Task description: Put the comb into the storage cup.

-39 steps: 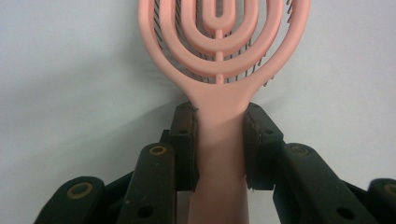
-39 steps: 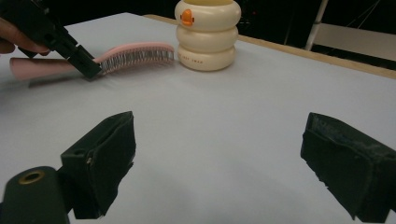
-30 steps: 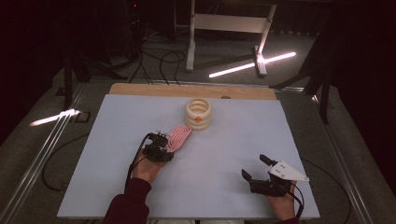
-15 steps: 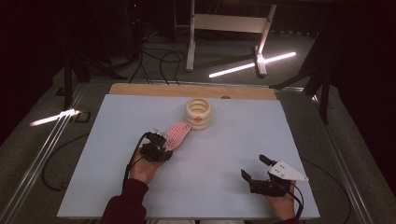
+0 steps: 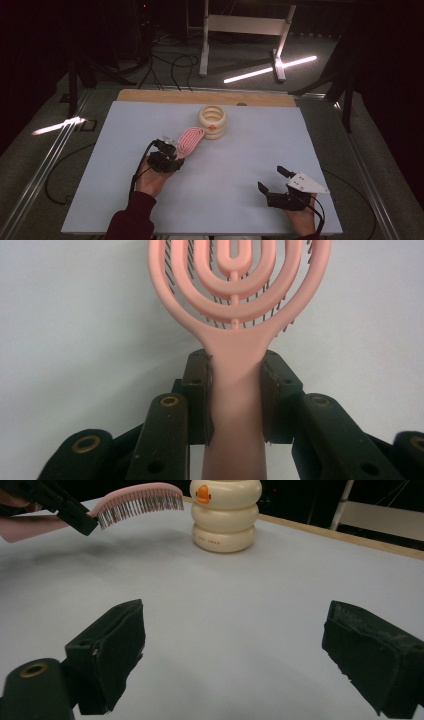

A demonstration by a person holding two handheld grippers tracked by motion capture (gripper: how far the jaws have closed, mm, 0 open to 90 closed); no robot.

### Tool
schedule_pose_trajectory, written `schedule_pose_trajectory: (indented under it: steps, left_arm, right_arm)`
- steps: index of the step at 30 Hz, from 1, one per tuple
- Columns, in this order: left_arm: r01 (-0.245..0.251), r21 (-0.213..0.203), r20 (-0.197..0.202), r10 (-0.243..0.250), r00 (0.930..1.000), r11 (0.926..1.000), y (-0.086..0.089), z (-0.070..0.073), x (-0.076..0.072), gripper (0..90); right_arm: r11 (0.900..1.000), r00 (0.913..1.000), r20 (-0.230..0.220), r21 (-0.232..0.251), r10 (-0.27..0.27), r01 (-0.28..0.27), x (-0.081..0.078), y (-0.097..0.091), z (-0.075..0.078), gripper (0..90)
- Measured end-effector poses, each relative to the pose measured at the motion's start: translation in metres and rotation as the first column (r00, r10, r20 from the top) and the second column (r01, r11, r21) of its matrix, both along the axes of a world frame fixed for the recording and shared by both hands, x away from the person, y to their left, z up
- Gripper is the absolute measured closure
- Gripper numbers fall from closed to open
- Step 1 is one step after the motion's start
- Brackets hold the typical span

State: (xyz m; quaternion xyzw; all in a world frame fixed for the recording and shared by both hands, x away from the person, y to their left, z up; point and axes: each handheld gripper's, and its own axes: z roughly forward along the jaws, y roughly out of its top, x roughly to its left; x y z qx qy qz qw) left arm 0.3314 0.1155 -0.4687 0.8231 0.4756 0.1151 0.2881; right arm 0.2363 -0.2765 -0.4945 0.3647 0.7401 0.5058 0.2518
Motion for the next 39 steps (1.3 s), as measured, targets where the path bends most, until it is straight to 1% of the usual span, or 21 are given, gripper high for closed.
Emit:
schedule_pose_trajectory:
  steps: [4, 6, 7, 8, 11, 14, 16, 19, 23, 25, 26, 28, 32, 33, 36, 37, 38, 39]
  left_arm:
    - [0.010, 0.004, 0.022, -0.010, 0.9997, 0.9999, 0.002, 0.005, -0.001, 69.5]
    - [0.011, -0.002, 0.035, -0.011, 0.9993, 0.9999, 0.002, 0.007, -0.002, 69.5]
    - [0.011, -0.002, 0.035, -0.011, 0.9993, 0.9999, 0.002, 0.007, -0.002, 69.5]
    - [0.016, -0.007, 0.049, -0.016, 0.9987, 0.9998, 0.003, 0.010, -0.003, 69.5]
    - [0.026, -0.003, 0.068, -0.026, 0.9974, 0.9997, 0.004, 0.014, -0.005, 69.5]
    - [0.036, 0.001, 0.083, -0.035, 0.9959, 0.9994, 0.005, 0.017, -0.007, 69.5]
    - [0.039, 0.004, 0.093, -0.039, 0.9949, 0.9992, 0.005, 0.019, -0.008, 69.5]
    - [0.037, 0.007, 0.098, -0.038, 0.9944, 0.9993, 0.007, 0.021, -0.008, 69.5]
    - [0.038, 0.006, 0.114, -0.039, 0.9927, 0.9992, 0.008, 0.024, -0.008, 69.5]
    - [0.043, 0.007, 0.118, -0.044, 0.9920, 0.9990, 0.008, 0.024, -0.009, 69.5]
    - [0.046, 0.002, 0.129, -0.046, 0.9906, 0.9989, 0.007, 0.026, -0.009, 69.5]
    - [0.051, 0.004, 0.134, -0.051, 0.9897, 0.9987, 0.006, 0.027, -0.010, 69.5]
    - [0.061, 0.009, 0.145, -0.062, 0.9875, 0.9981, 0.004, 0.029, -0.011, 69.5]
    - [0.065, 0.011, 0.146, -0.066, 0.9870, 0.9978, 0.003, 0.030, -0.011, 69.5]
    - [0.071, 0.016, 0.152, -0.073, 0.9856, 0.9973, 0.001, 0.031, -0.011, 69.5]
    - [0.071, 0.016, 0.152, -0.073, 0.9856, 0.9973, 0.001, 0.031, -0.011, 69.5]
    - [0.080, 0.022, 0.158, -0.082, 0.9841, 0.9966, 0.000, 0.032, -0.012, 69.5]
    - [0.081, 0.021, 0.160, -0.084, 0.9836, 0.9965, -0.001, 0.032, -0.012, 69.5]
  right_arm:
    - [1.0000, 1.0000, -0.001, -0.001, 0.003, -0.003, 0.000, 0.000, 0.000, 10.1]
    - [1.0000, 1.0000, 0.000, -0.001, 0.002, -0.002, 0.000, 0.001, 0.000, 10.1]
    - [1.0000, 1.0000, 0.000, -0.001, 0.002, -0.002, 0.000, 0.001, 0.000, 10.1]
    - [1.0000, 1.0000, 0.000, -0.002, 0.004, -0.004, 0.000, 0.001, 0.000, 10.1]
    - [1.0000, 1.0000, -0.001, -0.002, 0.006, -0.006, 0.000, 0.002, 0.000, 10.1]
    - [0.9998, 0.9998, -0.012, 0.007, 0.017, -0.017, 0.001, 0.002, 0.000, 10.0]
    - [0.9994, 0.9995, -0.024, 0.026, 0.023, -0.023, 0.002, 0.002, 0.000, 10.0]
    - [0.9990, 0.9990, -0.040, 0.041, 0.019, -0.018, 0.004, 0.001, 0.000, 9.3]
    - [0.9970, 0.9970, -0.068, 0.071, 0.037, -0.032, 0.007, 0.001, 0.003, 8.8]
    - [0.9959, 0.9964, -0.071, 0.080, 0.047, -0.042, 0.008, 0.001, 0.003, 8.7]
    - [0.9951, 0.9955, -0.079, 0.089, 0.051, -0.044, 0.009, 0.002, 0.004, 8.6]
    - [0.9939, 0.9926, -0.100, 0.093, 0.069, -0.059, 0.012, 0.006, 0.007, 8.5]
    - [0.9934, 0.9907, -0.110, 0.090, 0.081, -0.071, 0.016, 0.010, 0.012, 8.5]
    - [0.9916, 0.9889, -0.118, 0.103, 0.090, -0.078, 0.018, 0.012, 0.015, 8.5]
    - [0.9892, 0.9851, -0.136, 0.116, 0.105, -0.089, 0.022, 0.017, 0.019, 8.5]
    - [0.9892, 0.9851, -0.136, 0.116, 0.105, -0.089, 0.022, 0.017, 0.019, 8.5]
    - [0.9879, 0.9833, -0.143, 0.123, 0.112, -0.095, 0.023, 0.018, 0.020, 8.4]
    - [0.9868, 0.9791, -0.161, 0.123, 0.124, -0.105, 0.027, 0.023, 0.023, 8.3]
